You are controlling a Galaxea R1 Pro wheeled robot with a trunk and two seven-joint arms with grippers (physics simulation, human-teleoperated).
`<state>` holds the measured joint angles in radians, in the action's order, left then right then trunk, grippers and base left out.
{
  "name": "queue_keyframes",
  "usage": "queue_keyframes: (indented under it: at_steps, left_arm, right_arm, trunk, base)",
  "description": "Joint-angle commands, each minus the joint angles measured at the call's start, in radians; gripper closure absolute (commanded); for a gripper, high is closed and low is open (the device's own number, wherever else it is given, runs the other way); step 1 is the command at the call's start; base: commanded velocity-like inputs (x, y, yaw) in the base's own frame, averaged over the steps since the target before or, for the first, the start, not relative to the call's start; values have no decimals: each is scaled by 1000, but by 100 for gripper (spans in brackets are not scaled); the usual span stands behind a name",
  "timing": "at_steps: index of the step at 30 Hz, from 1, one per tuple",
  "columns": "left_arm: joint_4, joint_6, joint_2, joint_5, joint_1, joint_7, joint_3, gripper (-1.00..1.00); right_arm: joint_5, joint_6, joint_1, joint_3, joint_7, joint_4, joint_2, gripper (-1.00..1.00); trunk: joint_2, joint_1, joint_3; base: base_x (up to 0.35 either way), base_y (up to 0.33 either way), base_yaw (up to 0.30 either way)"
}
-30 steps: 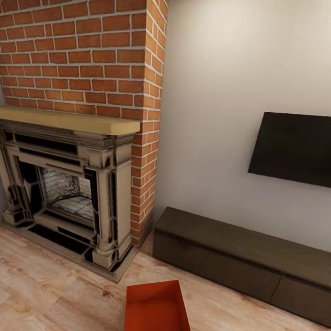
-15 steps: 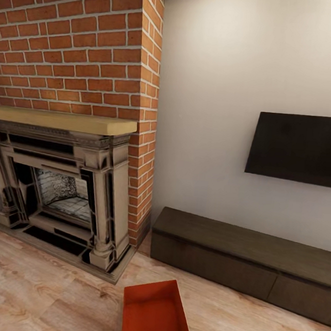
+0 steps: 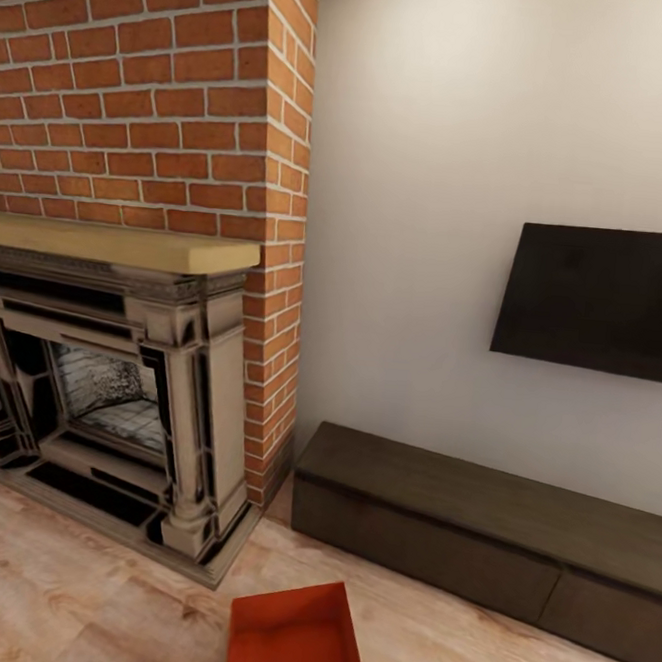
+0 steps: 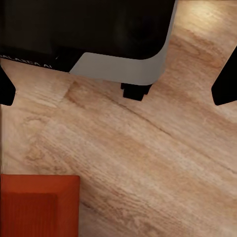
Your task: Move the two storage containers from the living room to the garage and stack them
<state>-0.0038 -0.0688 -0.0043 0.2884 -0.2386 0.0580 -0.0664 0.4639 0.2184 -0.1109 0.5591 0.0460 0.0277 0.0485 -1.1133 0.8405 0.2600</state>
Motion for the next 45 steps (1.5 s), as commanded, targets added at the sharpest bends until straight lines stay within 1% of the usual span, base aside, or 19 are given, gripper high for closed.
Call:
queue_keyframes:
  at_steps: [1, 11, 15, 20, 31, 35, 45]
  left_arm:
    - [1, -3, 0, 8, -1, 3, -7, -100]
    - [1, -3, 0, 8, -1, 3, -7, -100]
    - [1, -3, 0, 8, -1, 3, -7, -100]
    - [1, -3, 0, 8, -1, 3, -7, -100]
    - [1, -4, -1, 8, -1, 3, -7, -100]
    - [1, -5, -2, 8, -1, 3, -7, -100]
    - [1, -5, -3, 8, -1, 3, -7, -100]
  right_arm:
    - [7, 5, -1, 8, 1, 3, -1, -100]
    - [7, 6, -1, 8, 5, 2, -1, -100]
    - [7, 6, -1, 8, 6, 3, -1, -100]
    - [9, 6, -1, 8, 6, 3, -1, -100]
    - [10, 6, -1, 8, 6, 3, -1, -100]
    - [10, 6, -1, 8, 6, 3, -1, -100]
    - [10, 5, -1, 7, 6, 2, -1, -100]
  trunk:
    - [-1, 1, 1]
    - [-1, 1, 1]
    - [-1, 1, 1]
    - [-1, 1, 1]
    - [-1, 1, 1]
    - [-1, 1, 1]
    - [-1, 1, 1]
  base:
    - [263, -145, 0]
    - [256, -163, 0]
    - [137, -102, 0]
    - [26, -19, 139]
    - [2, -1, 243]
    - [0, -18, 57]
    - [0, -173, 4]
